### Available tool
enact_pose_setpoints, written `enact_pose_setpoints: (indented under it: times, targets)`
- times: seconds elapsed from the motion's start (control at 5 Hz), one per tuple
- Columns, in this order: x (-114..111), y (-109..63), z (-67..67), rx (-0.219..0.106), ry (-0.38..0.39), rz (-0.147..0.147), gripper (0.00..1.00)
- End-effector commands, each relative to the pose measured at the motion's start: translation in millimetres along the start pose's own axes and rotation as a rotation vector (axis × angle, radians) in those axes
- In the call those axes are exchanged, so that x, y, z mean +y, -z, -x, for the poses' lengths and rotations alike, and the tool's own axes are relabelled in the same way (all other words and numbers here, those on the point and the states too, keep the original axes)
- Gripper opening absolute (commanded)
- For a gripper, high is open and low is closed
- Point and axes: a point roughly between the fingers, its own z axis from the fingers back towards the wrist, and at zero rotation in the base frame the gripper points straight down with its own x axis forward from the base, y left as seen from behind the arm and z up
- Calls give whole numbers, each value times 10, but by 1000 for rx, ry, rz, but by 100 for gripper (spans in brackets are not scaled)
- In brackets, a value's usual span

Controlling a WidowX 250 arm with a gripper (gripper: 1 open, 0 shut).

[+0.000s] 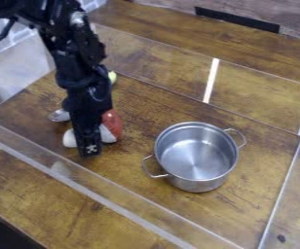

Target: Put the mushroom in the silver pot

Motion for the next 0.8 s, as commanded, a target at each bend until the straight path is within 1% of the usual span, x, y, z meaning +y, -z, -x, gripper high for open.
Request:
enact_pose_setpoints:
  times: [0.0,0.2,0.4,0.6]
  targets:
    - [122,7,57,-33,21,-13,0]
    - [140,25,53,-54,76,-2,100]
    - [153,27,49,-73,127,12,100]
    - [126,-8,-15,-85,99,11,100]
